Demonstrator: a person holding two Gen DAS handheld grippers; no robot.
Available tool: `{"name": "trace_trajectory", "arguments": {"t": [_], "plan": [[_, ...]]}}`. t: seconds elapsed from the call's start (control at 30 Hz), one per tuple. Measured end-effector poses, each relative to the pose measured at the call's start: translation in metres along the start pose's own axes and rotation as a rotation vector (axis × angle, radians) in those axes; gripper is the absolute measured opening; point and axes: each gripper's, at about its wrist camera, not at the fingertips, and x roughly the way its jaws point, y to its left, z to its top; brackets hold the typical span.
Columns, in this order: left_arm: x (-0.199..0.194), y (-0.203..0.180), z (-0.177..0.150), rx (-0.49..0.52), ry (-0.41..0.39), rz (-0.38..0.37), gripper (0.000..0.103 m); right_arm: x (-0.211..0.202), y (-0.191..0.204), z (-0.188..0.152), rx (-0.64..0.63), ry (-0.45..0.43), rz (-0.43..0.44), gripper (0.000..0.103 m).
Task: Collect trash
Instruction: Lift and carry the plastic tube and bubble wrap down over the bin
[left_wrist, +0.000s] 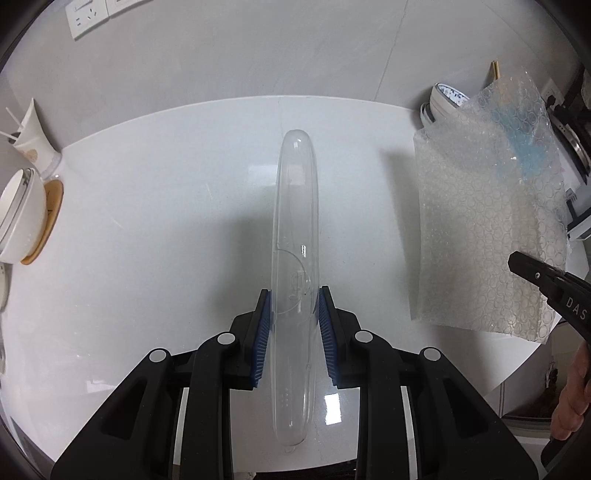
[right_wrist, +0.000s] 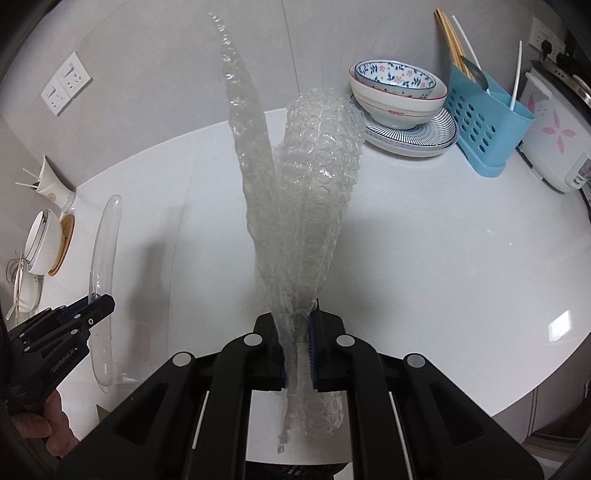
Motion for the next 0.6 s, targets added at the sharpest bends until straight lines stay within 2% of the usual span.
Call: {"name": "trace_trajectory", "arguments": {"t": [0.47,0.6], "plan": [[-0.038,-0.005,-0.033,-0.021,-0.042,0.004,0.025,-0.052,0.004,-0.043,-0.037,-0.047,0.043,0.007],[-0.047,-0.01,-0.041,-0.026,-0.057,0.027,0.025,-0.064,0.003,-0.056,-0.052,-0.056,0.056,0.007]]}}
